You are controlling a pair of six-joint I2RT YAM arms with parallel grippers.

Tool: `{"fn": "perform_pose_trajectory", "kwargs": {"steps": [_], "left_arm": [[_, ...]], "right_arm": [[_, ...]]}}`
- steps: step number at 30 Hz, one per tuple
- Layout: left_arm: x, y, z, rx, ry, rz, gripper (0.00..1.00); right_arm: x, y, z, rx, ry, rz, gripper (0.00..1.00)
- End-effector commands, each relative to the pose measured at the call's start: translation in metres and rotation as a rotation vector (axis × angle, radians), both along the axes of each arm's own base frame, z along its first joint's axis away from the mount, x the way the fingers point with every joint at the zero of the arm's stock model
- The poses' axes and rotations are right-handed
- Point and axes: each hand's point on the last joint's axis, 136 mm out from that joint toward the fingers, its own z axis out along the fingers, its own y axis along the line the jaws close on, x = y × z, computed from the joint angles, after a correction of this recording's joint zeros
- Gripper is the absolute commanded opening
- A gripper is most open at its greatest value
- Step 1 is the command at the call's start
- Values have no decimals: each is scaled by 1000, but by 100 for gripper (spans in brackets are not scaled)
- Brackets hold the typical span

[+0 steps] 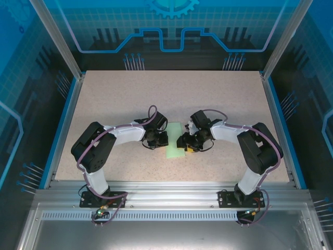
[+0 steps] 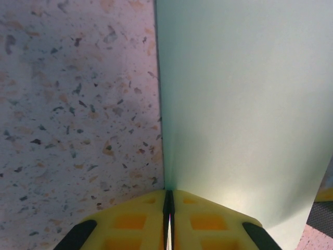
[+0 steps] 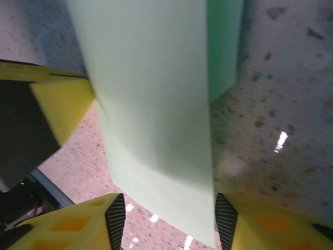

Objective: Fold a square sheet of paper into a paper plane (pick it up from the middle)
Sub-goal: Third fold the triangle at the center of the table.

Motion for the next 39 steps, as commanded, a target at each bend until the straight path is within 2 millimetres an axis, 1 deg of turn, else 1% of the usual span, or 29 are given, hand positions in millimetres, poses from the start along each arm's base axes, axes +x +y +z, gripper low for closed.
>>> {"fn": "perform_pose_trajectory", "kwargs": {"steps": [1,6,10,13,14,16,19,21,23,26,29,31,32,34,37,39], "left_arm": [[-12,10,-10,35,35,-24,13],[-12,9,-10,34,36,-30,13],[-12,9,-10,35,33,-34,13],[-11,9,-9,33,29,-42,13],[-11,9,-8,34,26,-44,13],[-10,8,-7,29,19,-50,14],[-8,5,-1,20,5,-58,15],[-8,5,4,14,-8,-65,16],[-7,4,12,3,-27,-73,19],[-9,1,30,-17,-88,-102,30],[-16,-5,51,-19,-175,-164,42],[-25,-11,63,8,-238,-220,50],[-29,-13,66,29,-259,-245,51],[-38,-15,69,69,-284,-285,53],[-49,-22,70,72,-299,-334,53],[-56,-29,72,78,-326,-380,53]], "right_arm": [[1,16,6,66,4,24,49],[7,15,9,64,-8,19,49],[14,10,12,59,-16,15,50],[19,7,14,64,-19,14,50],[21,7,14,66,-19,16,48],[22,9,16,81,-15,26,41],[24,11,15,85,-8,35,33],[25,8,12,65,0,27,30],[26,7,11,72,5,18,24],[28,9,12,80,15,13,18],[28,9,13,76,21,12,17],[27,10,15,82,26,13,16],[27,10,16,84,26,13,17],[27,10,18,86,23,16,26],[27,11,19,95,22,20,26],[28,12,21,104,22,20,23]]}}
